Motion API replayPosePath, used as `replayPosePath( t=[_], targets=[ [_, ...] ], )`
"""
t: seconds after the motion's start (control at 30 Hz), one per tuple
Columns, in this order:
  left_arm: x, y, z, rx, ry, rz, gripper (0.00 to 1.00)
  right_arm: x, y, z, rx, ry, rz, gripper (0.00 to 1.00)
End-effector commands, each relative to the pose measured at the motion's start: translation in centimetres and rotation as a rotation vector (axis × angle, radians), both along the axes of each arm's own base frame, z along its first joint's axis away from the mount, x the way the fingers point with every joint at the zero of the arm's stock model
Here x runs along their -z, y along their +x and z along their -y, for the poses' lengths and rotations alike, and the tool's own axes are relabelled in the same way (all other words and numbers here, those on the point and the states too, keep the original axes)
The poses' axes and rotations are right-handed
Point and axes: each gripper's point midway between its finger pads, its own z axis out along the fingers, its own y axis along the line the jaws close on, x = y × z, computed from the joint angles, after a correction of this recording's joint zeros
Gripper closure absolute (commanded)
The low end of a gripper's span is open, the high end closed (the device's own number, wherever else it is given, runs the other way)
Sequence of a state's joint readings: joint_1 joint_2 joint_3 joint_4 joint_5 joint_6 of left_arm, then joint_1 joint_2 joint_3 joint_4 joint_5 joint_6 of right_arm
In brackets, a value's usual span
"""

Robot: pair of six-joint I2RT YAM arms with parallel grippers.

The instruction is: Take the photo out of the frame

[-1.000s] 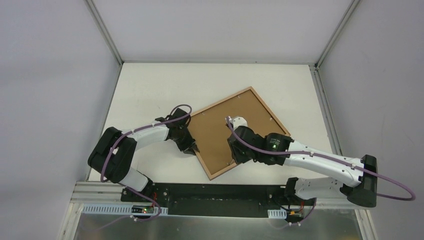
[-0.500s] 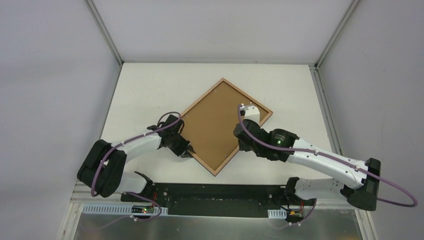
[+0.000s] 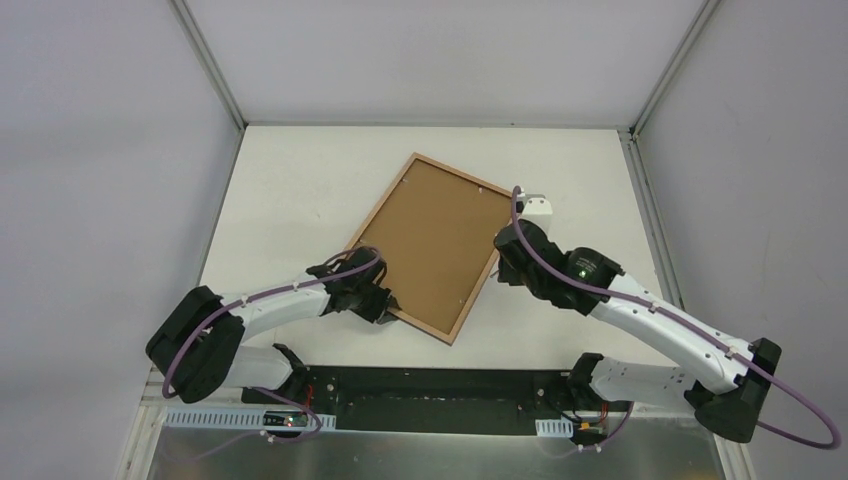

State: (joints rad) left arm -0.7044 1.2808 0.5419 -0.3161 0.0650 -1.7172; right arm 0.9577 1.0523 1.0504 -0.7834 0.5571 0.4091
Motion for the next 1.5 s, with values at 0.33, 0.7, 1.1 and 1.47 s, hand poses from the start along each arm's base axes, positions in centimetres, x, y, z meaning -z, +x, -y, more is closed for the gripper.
replayPosePath(
  t=[0.33, 0.7, 1.1, 1.47],
  targets=[
    [-1.2, -1.0, 4.4, 0.14, -0.036, -0.109, 0.21, 0.4, 0.0, -2.1, -0.144, 0.038, -0.066, 1.0],
    [-5.4, 3.1, -3.2, 0.375, 0.185, 0.135, 0.17, 1.9, -3.2, -7.0, -0.456, 0.146, -0.161, 1.0],
    [-4.0, 5.6, -7.4, 0.375, 0.243, 0.084, 0.38, 3.1, -3.0, -5.0, -0.571, -0.021, -0.105, 1.0],
    [-1.7, 5.2, -7.4, 0.295, 0.22, 0.017, 0.58, 3.7, -2.5, -3.8, -0.621, -0.126, -0.065, 1.0]
  ],
)
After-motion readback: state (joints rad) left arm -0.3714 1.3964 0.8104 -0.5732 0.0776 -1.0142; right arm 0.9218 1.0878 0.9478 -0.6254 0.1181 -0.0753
